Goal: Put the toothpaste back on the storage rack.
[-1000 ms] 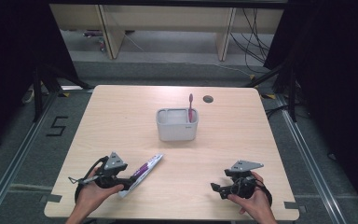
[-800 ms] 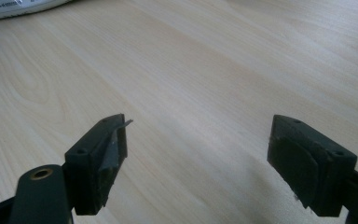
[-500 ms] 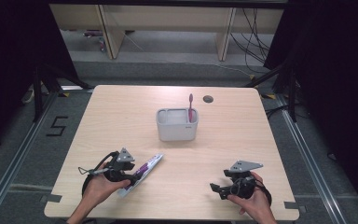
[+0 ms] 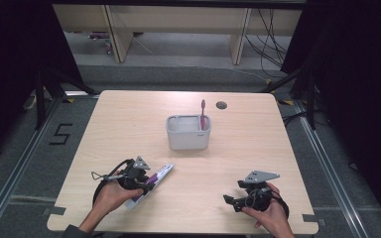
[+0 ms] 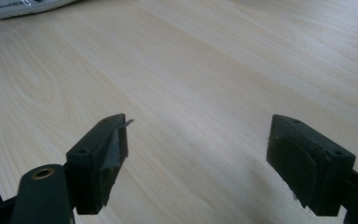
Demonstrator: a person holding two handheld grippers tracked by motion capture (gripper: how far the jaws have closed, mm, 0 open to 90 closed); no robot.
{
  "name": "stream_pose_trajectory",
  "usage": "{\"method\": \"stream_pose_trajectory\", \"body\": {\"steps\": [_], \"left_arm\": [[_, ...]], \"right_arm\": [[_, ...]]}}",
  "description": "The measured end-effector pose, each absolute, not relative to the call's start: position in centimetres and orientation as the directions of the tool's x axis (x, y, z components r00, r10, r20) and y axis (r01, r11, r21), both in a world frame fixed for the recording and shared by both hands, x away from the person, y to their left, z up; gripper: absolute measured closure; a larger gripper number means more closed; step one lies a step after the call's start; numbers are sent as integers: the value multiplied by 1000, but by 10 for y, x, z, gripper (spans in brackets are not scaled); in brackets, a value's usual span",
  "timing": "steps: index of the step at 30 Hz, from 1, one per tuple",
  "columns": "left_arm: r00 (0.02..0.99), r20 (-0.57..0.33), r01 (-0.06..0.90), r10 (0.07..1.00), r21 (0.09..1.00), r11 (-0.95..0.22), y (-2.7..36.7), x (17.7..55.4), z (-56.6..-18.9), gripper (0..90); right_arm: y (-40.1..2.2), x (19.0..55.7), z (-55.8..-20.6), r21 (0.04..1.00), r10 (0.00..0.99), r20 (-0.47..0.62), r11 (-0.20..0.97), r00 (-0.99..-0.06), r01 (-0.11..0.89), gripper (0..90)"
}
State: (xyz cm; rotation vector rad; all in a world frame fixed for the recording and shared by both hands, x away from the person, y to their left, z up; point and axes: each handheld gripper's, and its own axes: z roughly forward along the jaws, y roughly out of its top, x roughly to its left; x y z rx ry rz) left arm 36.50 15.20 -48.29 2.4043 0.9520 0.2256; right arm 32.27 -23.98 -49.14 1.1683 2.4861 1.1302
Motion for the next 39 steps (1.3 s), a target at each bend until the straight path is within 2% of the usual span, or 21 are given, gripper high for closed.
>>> {"method": "stream_pose_trajectory", "body": {"steps": [6, 9, 13, 24, 30, 39], "left_arm": [[752, -71, 593, 655, 506, -627, 147, 369, -484, 631], [775, -71, 576, 628, 488, -656, 140, 367, -487, 704], [789, -40, 559, 614, 461, -689, 134, 367, -490, 706], [806, -22, 552, 591, 388, -738, 127, 372, -486, 715], [805, -16, 554, 593, 377, -742, 124, 371, -486, 724], [843, 35, 487, 537, 376, -788, 124, 370, -484, 746]], "right_arm": [[-240, 323, -492, 701, 713, 159, 405, -683, 587, 217], [-239, 322, -491, 694, 722, 161, 402, -673, 598, 219], [-239, 322, -492, 692, 720, 166, 402, -673, 600, 218], [-239, 323, -492, 696, 719, 163, 402, -676, 595, 219], [-239, 322, -492, 695, 719, 164, 402, -676, 596, 221], [-241, 323, -493, 699, 717, 151, 409, -680, 587, 223]]}}
